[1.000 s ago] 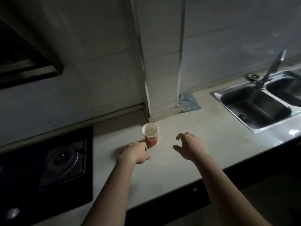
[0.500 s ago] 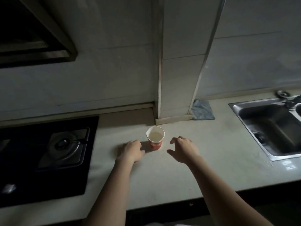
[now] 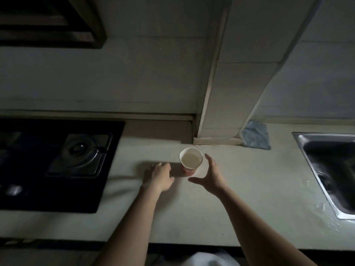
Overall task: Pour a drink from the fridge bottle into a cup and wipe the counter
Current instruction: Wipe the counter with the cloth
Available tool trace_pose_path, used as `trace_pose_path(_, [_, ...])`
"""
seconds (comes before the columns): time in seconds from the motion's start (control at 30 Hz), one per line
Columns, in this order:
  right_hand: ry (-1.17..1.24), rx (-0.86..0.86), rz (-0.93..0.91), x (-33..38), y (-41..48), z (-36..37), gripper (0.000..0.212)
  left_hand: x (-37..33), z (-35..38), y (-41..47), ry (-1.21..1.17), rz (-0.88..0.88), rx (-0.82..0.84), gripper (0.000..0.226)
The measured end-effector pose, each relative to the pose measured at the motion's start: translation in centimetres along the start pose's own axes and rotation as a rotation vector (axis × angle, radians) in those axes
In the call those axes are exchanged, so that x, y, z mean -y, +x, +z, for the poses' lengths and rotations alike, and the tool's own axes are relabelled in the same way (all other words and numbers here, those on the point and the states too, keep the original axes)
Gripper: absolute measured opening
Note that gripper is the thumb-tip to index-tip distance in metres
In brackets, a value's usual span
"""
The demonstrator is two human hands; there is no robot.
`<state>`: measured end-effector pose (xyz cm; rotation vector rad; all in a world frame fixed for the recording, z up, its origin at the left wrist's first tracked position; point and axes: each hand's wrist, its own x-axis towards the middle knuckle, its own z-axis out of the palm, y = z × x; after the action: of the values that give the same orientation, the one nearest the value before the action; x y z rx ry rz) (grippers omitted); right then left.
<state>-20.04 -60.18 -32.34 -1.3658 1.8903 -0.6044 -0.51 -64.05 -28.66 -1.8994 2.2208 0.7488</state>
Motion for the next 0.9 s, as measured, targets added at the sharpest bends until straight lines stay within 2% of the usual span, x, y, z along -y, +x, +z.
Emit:
trace_pose_path(0.23, [0.066,0.02,-0.11,-1.6,2.6,0.8,0.121,0.7,0.6,0.1,-0.024,-0.034,-0.054,0.04])
trace_pose_path(0.57, [0.146,0.055,-0.208,-2.8,5.8,1.8,0.099,0.9,2.3,0.5,-0.086,-0.025,-0.077,0.042])
trace_pose_path(0.7, [0.171,0.072,-0.218,-2.8,6.2,2.3,0.097,1.0,2.3,0.8,-0.092,-0.037,-0.082,0.042])
trace_pose_path(0.9, [0.345,0.058,-0.17,-2.4,6.2,3.1,0.09,1.1,2.1,1.2,-0.099,-0.044,-0.083,0.043])
